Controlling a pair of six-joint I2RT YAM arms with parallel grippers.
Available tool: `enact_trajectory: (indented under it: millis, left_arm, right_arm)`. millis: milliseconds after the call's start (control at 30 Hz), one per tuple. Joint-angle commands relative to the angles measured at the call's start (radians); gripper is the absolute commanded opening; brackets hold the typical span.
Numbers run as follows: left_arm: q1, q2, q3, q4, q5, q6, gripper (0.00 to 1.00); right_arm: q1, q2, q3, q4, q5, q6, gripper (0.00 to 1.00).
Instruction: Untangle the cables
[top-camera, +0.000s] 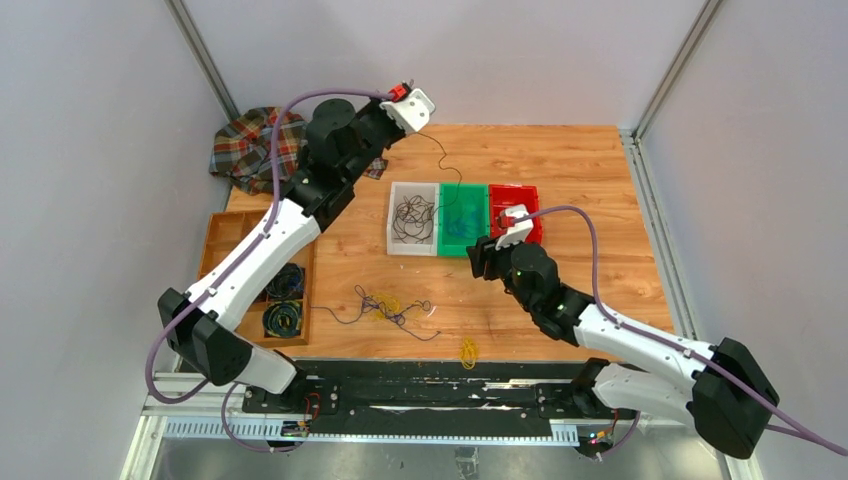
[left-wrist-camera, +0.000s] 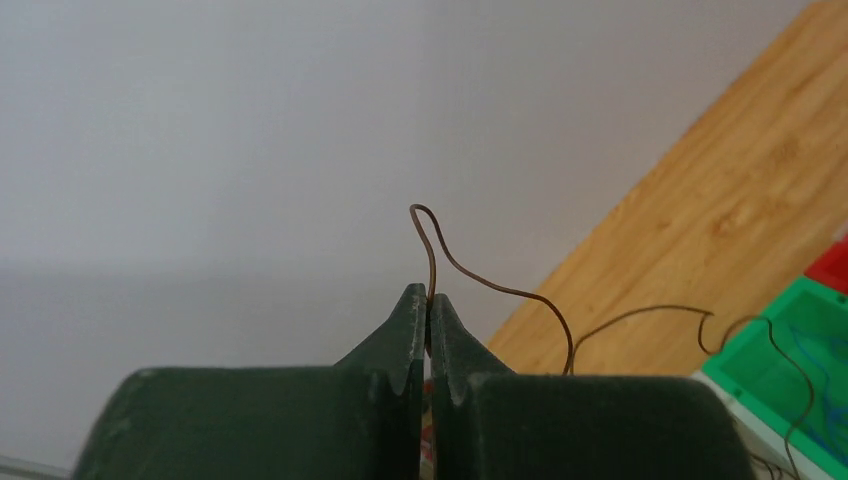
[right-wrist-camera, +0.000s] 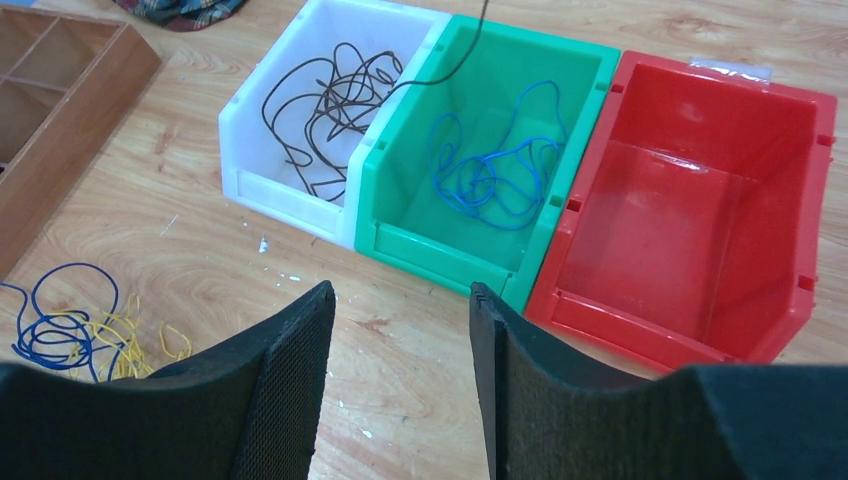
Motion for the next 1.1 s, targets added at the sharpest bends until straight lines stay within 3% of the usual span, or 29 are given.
enact_trajectory:
  millis: [0, 167, 533, 800, 1067]
  left_arm:
    - [-0.005, 0.012, -0.037, -0.097, -0.034, 0.003, 0.01]
    - [0.005, 0.025, -0.066, -0.097, -0.142, 0.043, 0.01]
    - [0.114, -0.084, -0.131, -0.096, -0.162, 0.122, 0.01]
    - [0.103, -0.176, -0.206, -0.221, -0.037, 0.177, 0.01]
    - [0.015, -0.063, -0.085, -0.487, 0.094, 0.094, 0.01]
  right_arm:
    - [-0.022, -0.041, -0.016, -0.025, 0.055, 0.008, 0.52]
    - [-0.038, -0.066, -0.021, -0.049, 0.064, 0.009, 0.53]
    - [-0.074, -0.044, -0.017, -0.057, 0.026, 0.025, 0.53]
    - [-0.088, -0.046, -0.023, -0.069, 0.012, 0.033, 0.53]
    - [-0.100, -0.047, -0.028, -0.082, 0.009, 0.044, 0.53]
